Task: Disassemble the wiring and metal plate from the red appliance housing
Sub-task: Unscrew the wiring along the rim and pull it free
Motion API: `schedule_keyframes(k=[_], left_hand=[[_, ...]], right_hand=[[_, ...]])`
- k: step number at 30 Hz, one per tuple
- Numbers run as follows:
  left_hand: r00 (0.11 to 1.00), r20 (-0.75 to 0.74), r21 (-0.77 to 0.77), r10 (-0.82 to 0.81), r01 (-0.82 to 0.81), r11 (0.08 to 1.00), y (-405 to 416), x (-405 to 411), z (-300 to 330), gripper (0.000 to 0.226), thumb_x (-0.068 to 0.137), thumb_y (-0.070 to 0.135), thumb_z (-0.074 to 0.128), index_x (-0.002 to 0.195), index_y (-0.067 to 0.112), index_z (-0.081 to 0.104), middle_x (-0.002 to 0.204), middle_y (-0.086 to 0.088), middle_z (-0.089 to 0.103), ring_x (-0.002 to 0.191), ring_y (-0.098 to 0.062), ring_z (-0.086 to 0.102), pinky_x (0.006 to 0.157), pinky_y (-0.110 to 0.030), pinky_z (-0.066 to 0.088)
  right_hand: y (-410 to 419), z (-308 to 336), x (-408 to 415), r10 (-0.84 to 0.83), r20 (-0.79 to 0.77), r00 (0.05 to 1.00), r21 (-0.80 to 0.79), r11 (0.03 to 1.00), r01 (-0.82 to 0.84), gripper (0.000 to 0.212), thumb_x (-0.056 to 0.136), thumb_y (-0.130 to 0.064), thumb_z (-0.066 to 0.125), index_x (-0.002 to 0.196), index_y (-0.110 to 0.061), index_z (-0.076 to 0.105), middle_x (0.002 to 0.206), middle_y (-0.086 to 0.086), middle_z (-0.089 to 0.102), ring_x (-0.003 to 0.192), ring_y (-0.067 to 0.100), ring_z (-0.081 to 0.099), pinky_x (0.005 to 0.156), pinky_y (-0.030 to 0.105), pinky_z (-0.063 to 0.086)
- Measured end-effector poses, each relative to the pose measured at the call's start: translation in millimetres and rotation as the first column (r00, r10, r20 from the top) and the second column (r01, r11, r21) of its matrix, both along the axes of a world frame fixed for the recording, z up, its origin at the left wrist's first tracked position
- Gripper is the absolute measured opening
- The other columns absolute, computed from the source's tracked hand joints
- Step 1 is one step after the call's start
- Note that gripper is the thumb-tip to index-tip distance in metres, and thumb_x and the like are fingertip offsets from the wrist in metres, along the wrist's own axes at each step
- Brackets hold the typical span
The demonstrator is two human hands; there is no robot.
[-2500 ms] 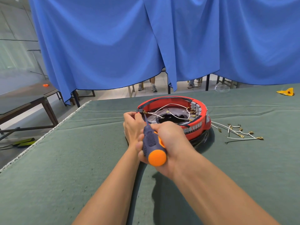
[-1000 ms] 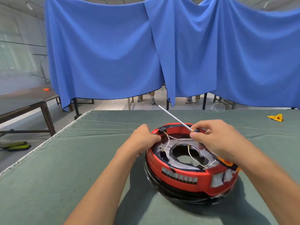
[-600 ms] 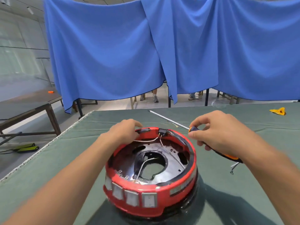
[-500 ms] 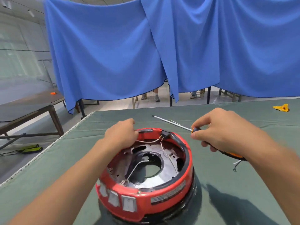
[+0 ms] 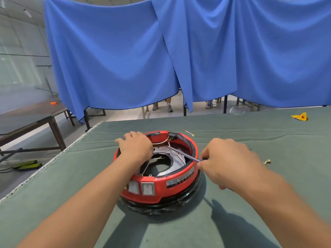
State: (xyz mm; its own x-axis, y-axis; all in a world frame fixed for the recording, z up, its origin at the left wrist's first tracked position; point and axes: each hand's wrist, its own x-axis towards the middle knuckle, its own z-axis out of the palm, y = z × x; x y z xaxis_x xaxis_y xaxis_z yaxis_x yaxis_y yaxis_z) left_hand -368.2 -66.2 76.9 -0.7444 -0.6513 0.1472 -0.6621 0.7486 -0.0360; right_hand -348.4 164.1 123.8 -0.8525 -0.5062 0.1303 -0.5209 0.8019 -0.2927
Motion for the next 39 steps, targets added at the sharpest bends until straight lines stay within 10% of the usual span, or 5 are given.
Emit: schedule_keyframes(k=[6,39], left_hand=[[0.918,-0.166,0.019,-0.36,0.368,0.93,-1.6,-13.9,-6.0,0.056,0.093,0.029,0.031,0.148,0.023,0.021,0.155,-0.004,0.024,0.139,-0.025,0.024,0.111,-0.049,0.021],[0.946,-0.14,0.047,-0.291,0.3,0.953,-7.8,-22.1,-12.0,0.061,0.088,0.04,0.042,0.145,0.036,0.024,0.151,-0.002,0.03,0.134,-0.033,0.026,0.108,-0.052,0.02]], right_hand=[[-3.0,-6.7,4.0,-0.008,-0.085,0.996,0.019,1.0,0.01,0.018,0.088,-0.026,0.054,0.073,-0.017,0.05,0.06,-0.001,0.039,0.068,0.029,0.043,0.055,0.028,0.029],[-7.7,-13.7,-1.0,-0.037,-0.156,0.987,-0.039,0.999,0.032,0.023,0.088,-0.025,0.053,0.069,-0.018,0.044,0.058,-0.001,0.037,0.052,0.021,0.037,0.047,0.026,0.025]])
